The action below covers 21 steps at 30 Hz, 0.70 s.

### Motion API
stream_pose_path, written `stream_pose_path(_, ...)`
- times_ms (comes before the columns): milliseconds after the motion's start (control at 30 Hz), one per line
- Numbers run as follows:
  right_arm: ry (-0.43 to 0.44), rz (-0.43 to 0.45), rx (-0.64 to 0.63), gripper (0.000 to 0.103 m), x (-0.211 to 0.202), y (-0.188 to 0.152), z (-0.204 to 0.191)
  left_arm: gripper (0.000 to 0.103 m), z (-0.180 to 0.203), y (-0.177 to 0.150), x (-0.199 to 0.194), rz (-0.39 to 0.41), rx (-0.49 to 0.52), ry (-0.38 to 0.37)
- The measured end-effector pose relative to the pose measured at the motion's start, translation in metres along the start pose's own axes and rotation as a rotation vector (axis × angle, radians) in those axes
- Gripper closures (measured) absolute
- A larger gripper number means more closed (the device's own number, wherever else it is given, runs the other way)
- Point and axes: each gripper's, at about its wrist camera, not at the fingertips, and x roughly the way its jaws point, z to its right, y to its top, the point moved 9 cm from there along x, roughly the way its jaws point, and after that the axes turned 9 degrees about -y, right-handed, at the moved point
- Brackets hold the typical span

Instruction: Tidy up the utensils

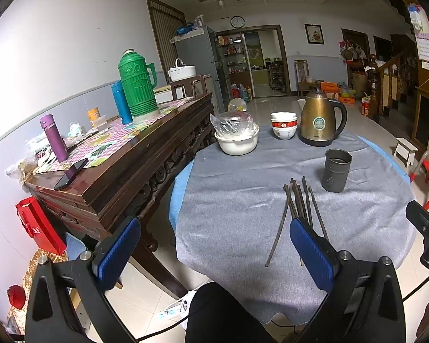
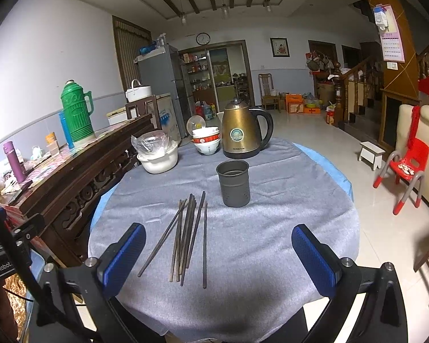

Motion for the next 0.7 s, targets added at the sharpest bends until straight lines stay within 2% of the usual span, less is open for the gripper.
stream_pose_path(700, -0.006, -0.006, -0.013, 0.000, -0.0048, -0.0027, -0.0044, 0.000, -0.0073, -0.0010, 0.0015, -0.010, -0.009, -0.004)
